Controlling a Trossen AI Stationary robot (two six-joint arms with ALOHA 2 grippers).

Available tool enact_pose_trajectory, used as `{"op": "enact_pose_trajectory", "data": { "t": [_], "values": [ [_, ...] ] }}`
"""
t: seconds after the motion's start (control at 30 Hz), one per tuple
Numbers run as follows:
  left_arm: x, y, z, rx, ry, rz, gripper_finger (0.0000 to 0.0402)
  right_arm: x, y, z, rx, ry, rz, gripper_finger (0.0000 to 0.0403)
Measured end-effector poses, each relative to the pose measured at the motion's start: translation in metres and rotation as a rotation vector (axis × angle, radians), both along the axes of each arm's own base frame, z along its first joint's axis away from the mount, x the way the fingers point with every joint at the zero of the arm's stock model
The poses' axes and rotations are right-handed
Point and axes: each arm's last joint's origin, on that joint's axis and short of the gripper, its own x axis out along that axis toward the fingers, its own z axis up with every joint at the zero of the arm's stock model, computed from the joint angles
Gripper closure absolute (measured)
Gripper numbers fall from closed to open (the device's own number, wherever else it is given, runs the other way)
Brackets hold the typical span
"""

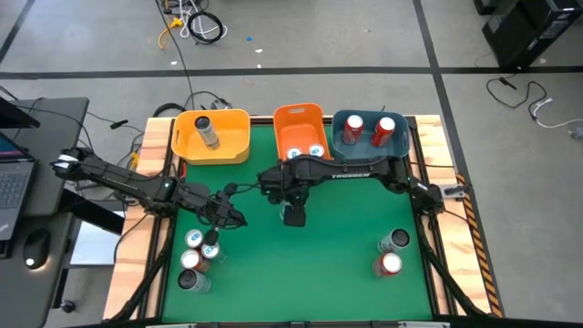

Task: Sort soda cans
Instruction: Put the white blue soda can into the yellow bin

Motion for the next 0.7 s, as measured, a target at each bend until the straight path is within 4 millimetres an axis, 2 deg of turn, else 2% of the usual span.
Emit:
{"op": "enact_pose_trajectory", "data": {
  "t": [0.1, 0.27, 0.33, 0.43, 0.7],
  "values": [
    [0.000, 0.000, 0.000, 0.000, 0.000, 0.000, 0.0397, 0.004, 0.000, 0.001, -0.006, -0.042, -0.003, 0.0152],
    [0.000, 0.000, 0.000, 0.000, 0.000, 0.000, 0.0397, 0.010, -0.001, -0.003, -0.018, -0.085, -0.006, 0.0066],
    [0.000, 0.000, 0.000, 0.000, 0.000, 0.000, 0.0397, 0.013, -0.001, -0.003, -0.031, -0.109, -0.008, 0.0050],
    [0.000, 0.000, 0.000, -0.001, 0.000, 0.000, 0.0397, 0.014, -0.001, 0.000, -0.033, -0.136, -0.006, 0.0049],
    [0.000, 0.000, 0.000, -0.001, 0.000, 0.000, 0.0397, 0.016, 0.000, 0.001, -0.038, -0.163, 0.026, 0.0076]
  ]
}}
